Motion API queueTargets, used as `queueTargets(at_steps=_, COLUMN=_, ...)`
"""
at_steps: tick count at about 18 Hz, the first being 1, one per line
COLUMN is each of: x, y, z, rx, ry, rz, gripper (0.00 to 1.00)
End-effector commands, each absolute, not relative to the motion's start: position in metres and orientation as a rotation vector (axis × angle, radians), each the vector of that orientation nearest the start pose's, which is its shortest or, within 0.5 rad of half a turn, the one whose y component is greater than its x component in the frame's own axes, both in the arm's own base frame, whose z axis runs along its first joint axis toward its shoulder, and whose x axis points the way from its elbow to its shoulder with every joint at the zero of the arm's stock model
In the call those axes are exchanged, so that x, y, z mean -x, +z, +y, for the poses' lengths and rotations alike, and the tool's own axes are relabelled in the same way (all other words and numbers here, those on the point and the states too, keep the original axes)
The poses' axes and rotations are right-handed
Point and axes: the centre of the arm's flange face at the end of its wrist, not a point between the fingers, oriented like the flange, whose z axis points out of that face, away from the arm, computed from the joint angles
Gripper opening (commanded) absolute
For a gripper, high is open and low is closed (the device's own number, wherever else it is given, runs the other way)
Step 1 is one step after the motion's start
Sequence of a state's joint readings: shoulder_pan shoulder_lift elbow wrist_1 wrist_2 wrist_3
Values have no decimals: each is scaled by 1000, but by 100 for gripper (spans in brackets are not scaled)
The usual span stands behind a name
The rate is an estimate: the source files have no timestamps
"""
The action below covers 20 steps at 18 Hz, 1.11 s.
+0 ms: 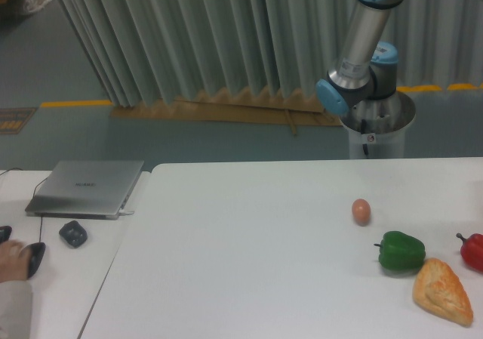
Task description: Place the yellow pepper on the table
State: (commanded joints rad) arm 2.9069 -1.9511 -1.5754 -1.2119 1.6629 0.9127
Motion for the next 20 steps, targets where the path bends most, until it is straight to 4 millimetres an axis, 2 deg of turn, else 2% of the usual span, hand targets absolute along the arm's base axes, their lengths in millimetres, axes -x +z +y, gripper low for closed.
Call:
queueTargets(at_steps=1, x=574, y=302, z=264, rx=3171, ry=15, rz=-679, gripper=100)
queueTargets(at_steps=8, x=582, y=296, z=258, rx=3180, ry=7, rz=-682, gripper=100)
queueTargets(at_steps=10, x=580, y=288, z=258, rx=3187, ry=-13, rz=-680, gripper=98)
queueTargets(at_steps=11, x=581, y=286, z=259, rx=3188, ry=-17, rz=-682, gripper=80)
queueTargets(at_steps=13, x=581, y=286, z=259, rx=3187, ry=-17, rz=-677, gripper=62)
queueTargets(at_steps=16, x=580, y=291, z=262, rx=3189, ry=-10, rz=-668, gripper=54)
queueTargets(at_steps=20, x=578, y=304, z=259, rx=3187, ry=-10, rz=-668, gripper=53)
